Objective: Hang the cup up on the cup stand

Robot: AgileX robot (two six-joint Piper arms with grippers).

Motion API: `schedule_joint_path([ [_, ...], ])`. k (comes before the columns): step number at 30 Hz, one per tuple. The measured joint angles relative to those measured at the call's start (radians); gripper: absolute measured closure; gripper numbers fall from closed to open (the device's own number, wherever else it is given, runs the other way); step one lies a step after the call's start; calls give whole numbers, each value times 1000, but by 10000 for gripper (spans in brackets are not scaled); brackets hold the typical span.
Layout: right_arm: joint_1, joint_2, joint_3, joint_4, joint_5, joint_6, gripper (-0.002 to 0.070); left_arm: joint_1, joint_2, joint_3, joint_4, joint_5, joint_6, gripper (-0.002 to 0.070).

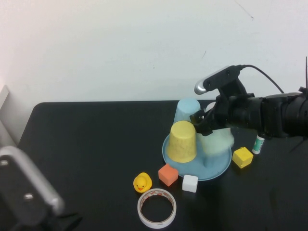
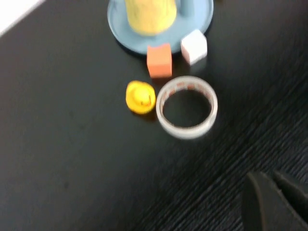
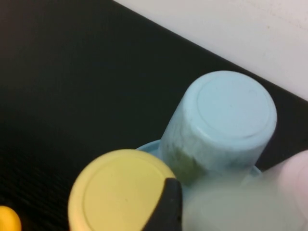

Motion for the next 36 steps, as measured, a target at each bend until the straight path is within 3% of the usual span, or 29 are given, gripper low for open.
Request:
schedule_joint_path([
  [8,0,0,0,0,0,35,-14,0,-215,44,1,12,-89,675],
  [11,0,-10,0,0,0,36,25,0,-306,90,4,17,-124,675],
  [14,0,-50,7,0,0,36,182,0,-401,134,12,41,-157,675],
  [18,0,-165,50,0,46,36,498,0,-537,192,80,95,-209,675],
  [21,0,-266,102,0,114,36,623,0,-634,234,176,100,-301,675],
  [27,0,-482,257,0,222,36,671,0,-741,300,338,40,-432,675],
  [36,0,-843,517,-2,254,-66,677,0,-748,320,356,23,-472,675],
])
